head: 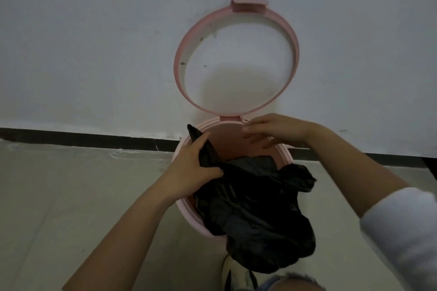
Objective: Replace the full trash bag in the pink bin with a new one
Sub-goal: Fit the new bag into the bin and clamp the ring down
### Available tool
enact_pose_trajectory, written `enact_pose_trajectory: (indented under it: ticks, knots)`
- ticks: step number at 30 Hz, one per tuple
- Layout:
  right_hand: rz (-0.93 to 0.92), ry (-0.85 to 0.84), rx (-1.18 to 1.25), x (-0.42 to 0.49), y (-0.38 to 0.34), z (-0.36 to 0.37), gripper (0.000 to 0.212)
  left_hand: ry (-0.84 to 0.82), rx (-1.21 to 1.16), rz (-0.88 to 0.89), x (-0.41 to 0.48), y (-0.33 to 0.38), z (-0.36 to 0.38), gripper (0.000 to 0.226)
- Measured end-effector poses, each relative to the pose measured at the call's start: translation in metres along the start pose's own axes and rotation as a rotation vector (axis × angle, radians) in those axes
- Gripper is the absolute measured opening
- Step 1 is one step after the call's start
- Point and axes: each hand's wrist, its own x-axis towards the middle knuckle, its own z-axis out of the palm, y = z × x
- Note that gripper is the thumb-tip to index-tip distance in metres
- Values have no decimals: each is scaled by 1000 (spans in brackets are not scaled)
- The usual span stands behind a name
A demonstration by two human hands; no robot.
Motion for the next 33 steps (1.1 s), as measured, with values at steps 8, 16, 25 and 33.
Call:
enact_pose_trajectory:
  ticks: [8, 16, 25, 33]
  knots:
    - [-200, 75, -536, -42, 34, 55, 57, 40, 208, 23, 8, -33, 17, 88]
    - [-143, 561, -275, 4, 49, 55, 19, 161, 400, 146, 13, -27, 3, 57]
    - [179, 833, -63, -41, 72, 2, 35, 161, 715, 126, -3, -19, -46, 53]
    - [-505, 654, -1135, -30, 30, 67, 44, 163, 646, 61, -7, 10, -45, 22]
